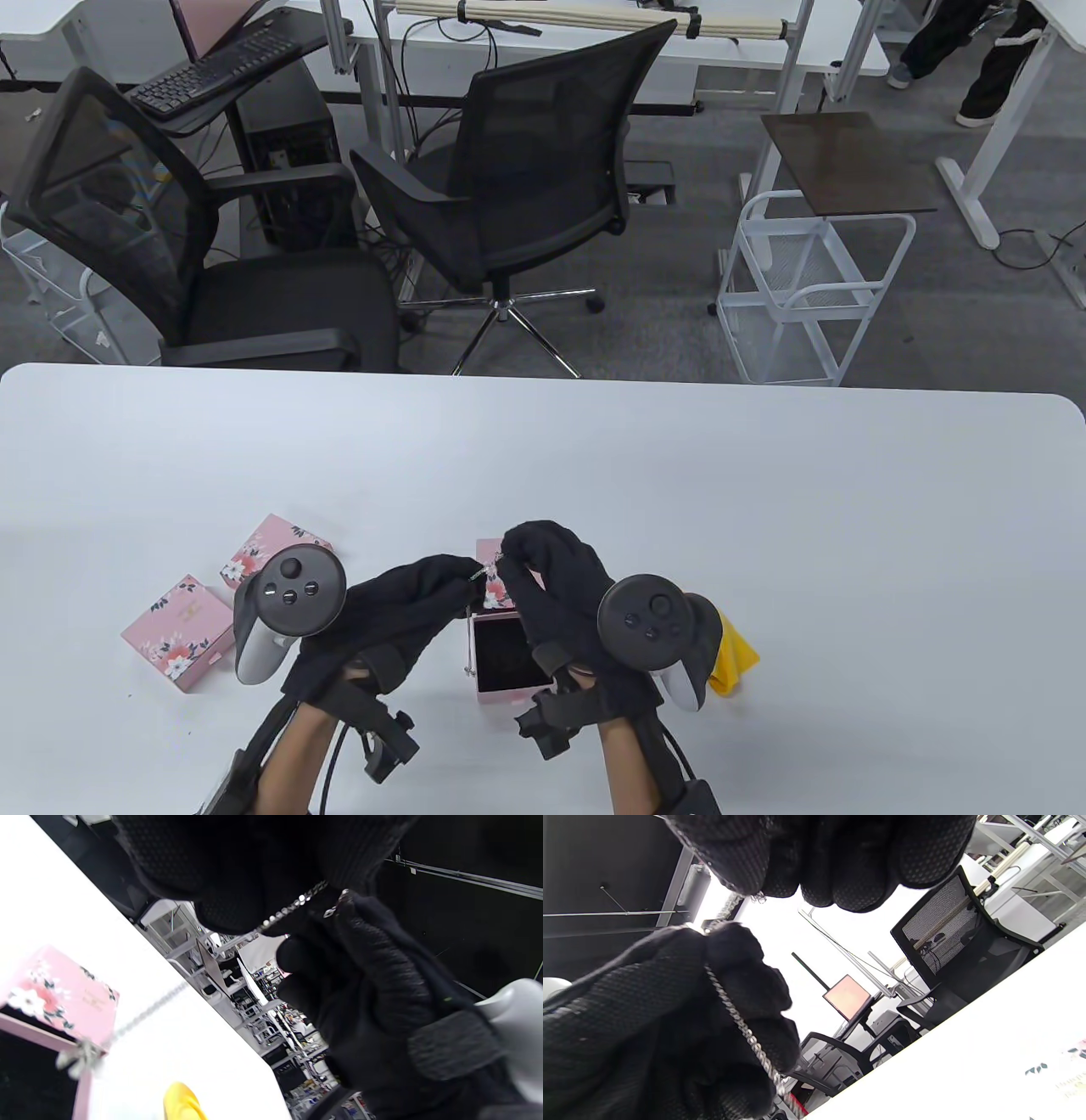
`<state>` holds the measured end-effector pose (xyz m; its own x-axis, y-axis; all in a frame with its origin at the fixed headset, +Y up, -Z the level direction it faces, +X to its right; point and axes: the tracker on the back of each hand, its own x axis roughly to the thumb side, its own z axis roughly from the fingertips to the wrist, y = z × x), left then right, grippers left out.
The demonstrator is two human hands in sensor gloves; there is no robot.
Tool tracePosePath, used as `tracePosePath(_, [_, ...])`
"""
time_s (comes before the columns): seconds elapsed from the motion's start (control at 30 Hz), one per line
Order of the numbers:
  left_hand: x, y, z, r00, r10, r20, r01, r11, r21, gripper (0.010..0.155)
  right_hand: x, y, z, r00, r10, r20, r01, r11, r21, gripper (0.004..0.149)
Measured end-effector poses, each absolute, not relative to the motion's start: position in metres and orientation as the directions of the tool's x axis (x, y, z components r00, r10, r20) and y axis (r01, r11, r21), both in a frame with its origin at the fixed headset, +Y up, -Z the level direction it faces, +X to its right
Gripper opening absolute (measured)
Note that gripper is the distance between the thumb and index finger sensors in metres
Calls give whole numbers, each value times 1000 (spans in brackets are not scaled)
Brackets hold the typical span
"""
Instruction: Dust necklace
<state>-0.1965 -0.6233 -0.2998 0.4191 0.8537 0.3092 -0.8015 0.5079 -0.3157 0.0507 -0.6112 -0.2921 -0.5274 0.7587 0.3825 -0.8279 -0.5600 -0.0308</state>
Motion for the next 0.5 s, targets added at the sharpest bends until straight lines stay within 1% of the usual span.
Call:
tracePosePath(0.13, [-198,-625,-301,335,898,285,-819,427,-384,40,50,-615,-295,-583,726,364,-791,-610,-51,39])
tracePosePath(0.3, [-198,-628,-301,205,953,222,-845,287,-452,41,49,-620,-298,-623,702,344,-760,-648,-54,39])
tracePosePath(0.4, [-197,-629,-301,147,969,199,-860,225,-458,40,48,-621,-299,-629,700,338,-755,-654,-49,39])
tracePosePath(0.5, [-198,-628,-300,135,969,207,-873,215,-438,40,48,-620,-299,-642,691,332,-744,-666,-53,39])
